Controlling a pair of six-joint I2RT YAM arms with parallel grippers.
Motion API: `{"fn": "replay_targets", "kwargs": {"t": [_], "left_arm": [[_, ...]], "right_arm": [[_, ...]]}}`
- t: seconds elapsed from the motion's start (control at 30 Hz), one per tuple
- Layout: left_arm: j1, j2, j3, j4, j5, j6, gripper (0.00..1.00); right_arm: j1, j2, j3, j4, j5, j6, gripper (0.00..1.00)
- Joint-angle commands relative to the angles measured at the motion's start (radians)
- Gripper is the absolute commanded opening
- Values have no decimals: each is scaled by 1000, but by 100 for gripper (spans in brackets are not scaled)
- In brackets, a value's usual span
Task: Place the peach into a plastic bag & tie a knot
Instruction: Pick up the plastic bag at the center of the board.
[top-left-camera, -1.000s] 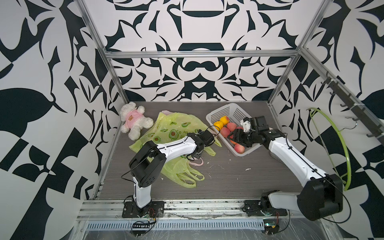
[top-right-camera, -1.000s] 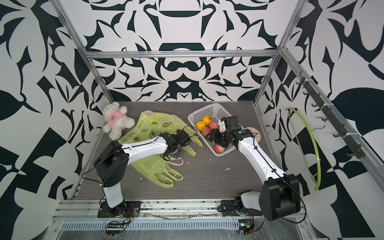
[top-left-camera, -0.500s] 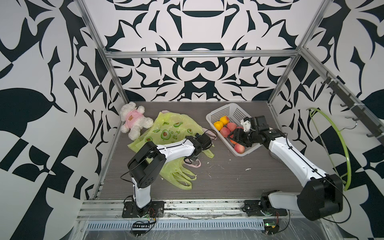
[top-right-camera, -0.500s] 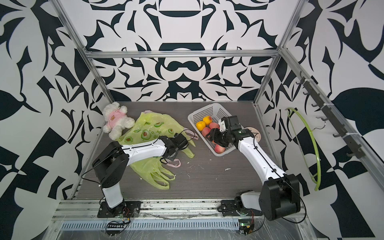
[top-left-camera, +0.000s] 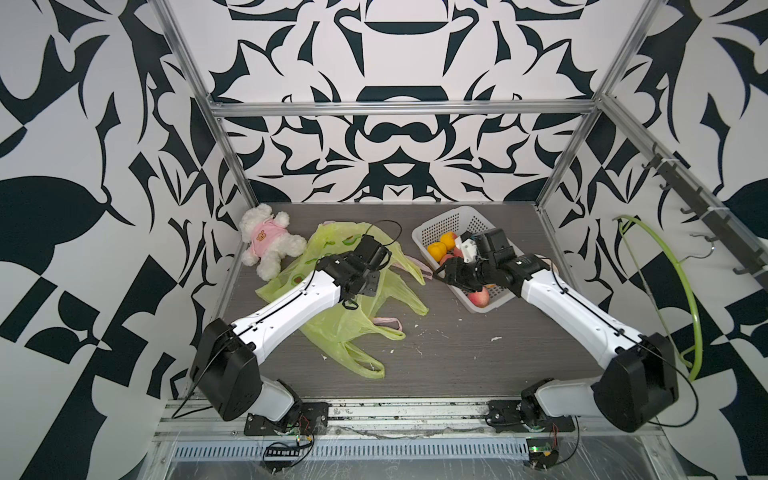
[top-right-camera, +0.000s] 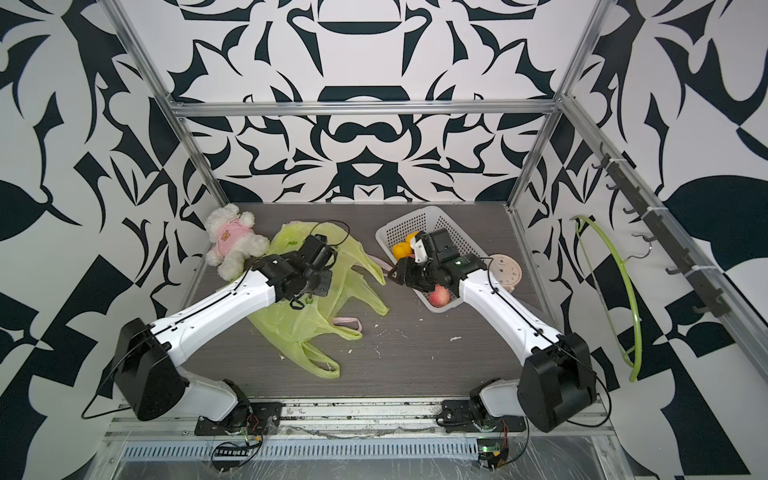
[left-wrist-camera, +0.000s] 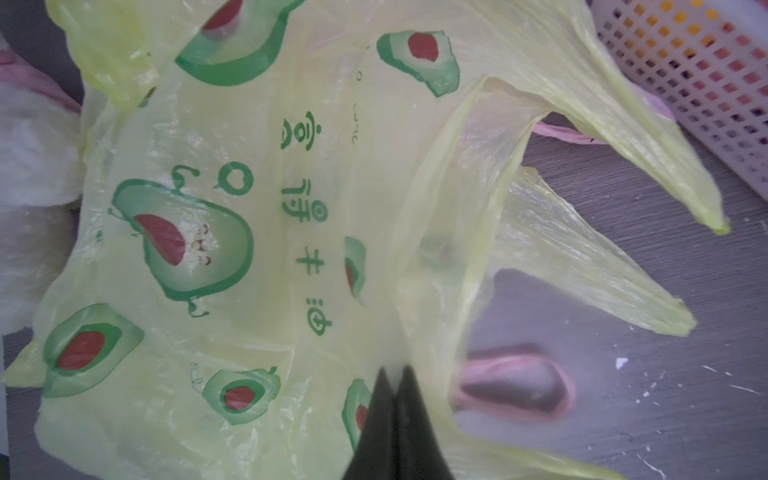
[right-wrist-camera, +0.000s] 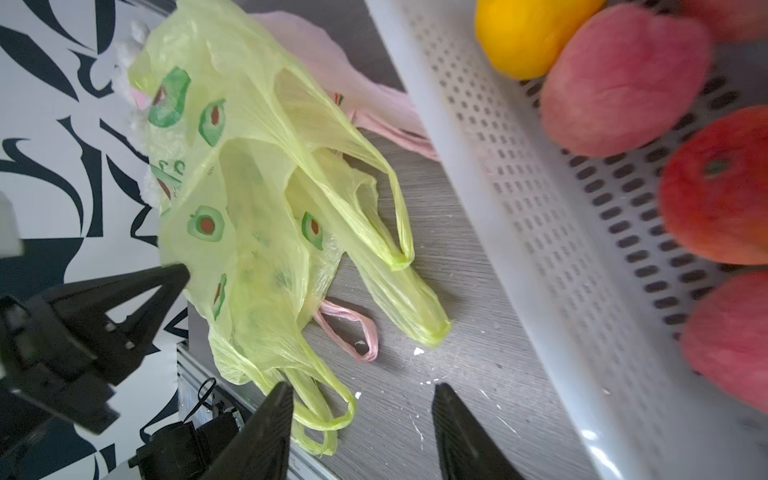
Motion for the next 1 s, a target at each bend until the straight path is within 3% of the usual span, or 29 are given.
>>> {"fn": "replay_targets", "kwargs": {"t": [0.0, 0.2, 0.57, 0.73, 0.8, 0.87, 0.97], "left_arm": [[21, -63, 17, -38, 77, -7, 0], [24, -96, 118, -69, 130, -31, 0], [25, -125, 270, -158, 207, -61, 0], [33, -140, 280, -166, 218, -73, 0], [40, -151, 252, -156, 220, -77, 0], [50, -172, 204, -124, 234, -86, 0], [71, -223, 119, -44, 282, -94, 0]], "right_arm": [[71, 57, 34, 125, -18, 72, 58], [189, 188, 117, 237, 3, 98, 65], [198, 360, 243, 313, -23, 63, 66], [196, 375, 277, 304, -32, 59, 54], [185, 346, 286, 275, -31, 45, 41], [165, 315, 306, 220, -33, 25, 34], [124, 249, 327, 105, -10, -19, 36]]}}
